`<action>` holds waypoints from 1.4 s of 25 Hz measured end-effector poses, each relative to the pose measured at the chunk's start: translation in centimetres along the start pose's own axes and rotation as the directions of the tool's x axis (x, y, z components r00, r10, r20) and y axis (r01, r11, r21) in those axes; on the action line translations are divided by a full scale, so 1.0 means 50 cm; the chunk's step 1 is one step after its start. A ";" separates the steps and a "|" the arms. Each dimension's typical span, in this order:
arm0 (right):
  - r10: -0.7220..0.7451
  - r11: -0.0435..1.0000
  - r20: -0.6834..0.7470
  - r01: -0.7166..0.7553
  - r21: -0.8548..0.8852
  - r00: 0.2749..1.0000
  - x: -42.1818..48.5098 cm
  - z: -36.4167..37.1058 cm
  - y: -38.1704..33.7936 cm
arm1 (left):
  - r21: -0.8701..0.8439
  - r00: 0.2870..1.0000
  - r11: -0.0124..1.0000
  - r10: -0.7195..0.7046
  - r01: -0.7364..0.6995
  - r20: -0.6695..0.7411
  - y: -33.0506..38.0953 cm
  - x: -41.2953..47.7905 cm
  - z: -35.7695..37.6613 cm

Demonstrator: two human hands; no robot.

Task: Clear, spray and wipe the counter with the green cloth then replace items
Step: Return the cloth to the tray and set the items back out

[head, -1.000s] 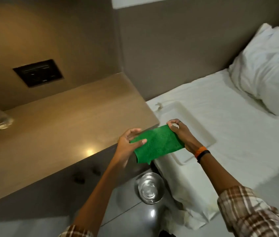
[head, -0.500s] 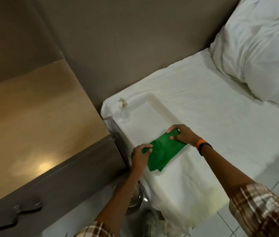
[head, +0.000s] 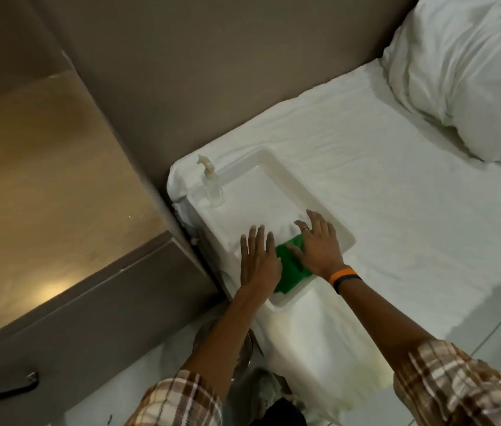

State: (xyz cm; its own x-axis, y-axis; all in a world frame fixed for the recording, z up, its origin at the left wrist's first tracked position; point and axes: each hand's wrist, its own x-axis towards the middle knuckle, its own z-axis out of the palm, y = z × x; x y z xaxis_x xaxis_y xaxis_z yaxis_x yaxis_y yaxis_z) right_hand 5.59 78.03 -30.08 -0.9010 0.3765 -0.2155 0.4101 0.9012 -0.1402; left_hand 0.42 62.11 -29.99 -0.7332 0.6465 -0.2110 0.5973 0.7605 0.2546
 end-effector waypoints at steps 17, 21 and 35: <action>-0.459 0.875 -0.432 0.478 -0.073 0.776 -0.115 -0.477 -0.658 | 0.032 0.781 0.923 -0.305 0.383 -0.545 -0.405 -0.377 -0.613; -0.553 0.805 -0.403 0.592 -0.036 0.729 -0.148 -0.428 -0.904 | -0.055 0.703 0.857 -0.455 0.512 -0.546 -0.602 -0.532 -0.634; -0.667 0.574 -0.046 0.552 0.604 0.744 -0.164 -0.394 -1.645 | -0.788 0.452 0.532 -0.812 0.309 -0.371 -1.187 -0.732 -0.823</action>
State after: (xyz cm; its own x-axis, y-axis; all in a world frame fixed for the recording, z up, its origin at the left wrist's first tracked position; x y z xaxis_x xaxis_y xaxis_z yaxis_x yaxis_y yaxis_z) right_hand -23.53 5.04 2.28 -0.9500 -0.3113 -0.0227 -0.1764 0.5957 -0.7836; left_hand -21.58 -9.17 1.43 -0.9363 -0.3478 0.0478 -0.1652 0.5566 0.8142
